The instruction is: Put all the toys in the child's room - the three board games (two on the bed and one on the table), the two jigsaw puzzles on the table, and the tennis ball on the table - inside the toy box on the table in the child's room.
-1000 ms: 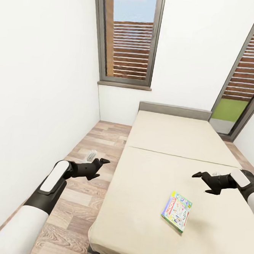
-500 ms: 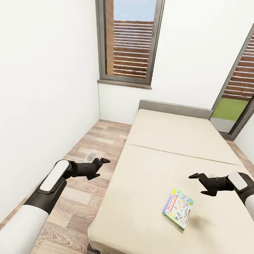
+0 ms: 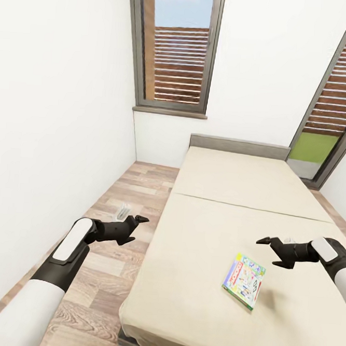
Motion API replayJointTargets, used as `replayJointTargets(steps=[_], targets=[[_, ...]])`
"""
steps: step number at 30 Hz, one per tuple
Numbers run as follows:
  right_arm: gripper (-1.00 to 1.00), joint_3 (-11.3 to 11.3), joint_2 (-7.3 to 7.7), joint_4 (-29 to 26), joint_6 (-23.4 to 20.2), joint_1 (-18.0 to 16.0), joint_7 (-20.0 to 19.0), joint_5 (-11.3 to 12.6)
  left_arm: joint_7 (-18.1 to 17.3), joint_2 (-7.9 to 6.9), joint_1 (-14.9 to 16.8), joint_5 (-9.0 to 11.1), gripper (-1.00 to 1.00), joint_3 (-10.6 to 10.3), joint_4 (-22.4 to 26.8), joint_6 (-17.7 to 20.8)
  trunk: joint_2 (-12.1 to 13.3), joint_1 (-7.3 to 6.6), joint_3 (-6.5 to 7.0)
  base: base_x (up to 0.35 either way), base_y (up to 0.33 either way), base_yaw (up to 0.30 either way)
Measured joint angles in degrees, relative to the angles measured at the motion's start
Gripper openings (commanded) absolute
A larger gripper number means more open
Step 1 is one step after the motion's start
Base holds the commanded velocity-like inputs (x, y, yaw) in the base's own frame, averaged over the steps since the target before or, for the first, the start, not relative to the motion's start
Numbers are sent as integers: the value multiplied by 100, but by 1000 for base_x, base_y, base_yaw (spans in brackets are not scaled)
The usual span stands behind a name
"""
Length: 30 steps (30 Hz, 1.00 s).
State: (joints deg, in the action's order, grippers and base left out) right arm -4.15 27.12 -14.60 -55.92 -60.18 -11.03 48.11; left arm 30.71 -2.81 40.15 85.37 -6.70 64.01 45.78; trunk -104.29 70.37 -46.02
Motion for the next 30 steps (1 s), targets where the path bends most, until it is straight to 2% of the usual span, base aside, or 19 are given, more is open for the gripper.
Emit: replayJointTargets(steps=[14, 30], targets=[[100, 7, 19, 10, 0, 10, -10, 3, 0, -4, -5, -2, 100, 6, 0, 0, -562, 308, -251, 0, 0, 0], [100, 9, 36, 11, -5, 10, -11, 7, 0, -6, -34, -1, 100, 12, 37, -1, -563, 308, -252, 0, 0, 0]])
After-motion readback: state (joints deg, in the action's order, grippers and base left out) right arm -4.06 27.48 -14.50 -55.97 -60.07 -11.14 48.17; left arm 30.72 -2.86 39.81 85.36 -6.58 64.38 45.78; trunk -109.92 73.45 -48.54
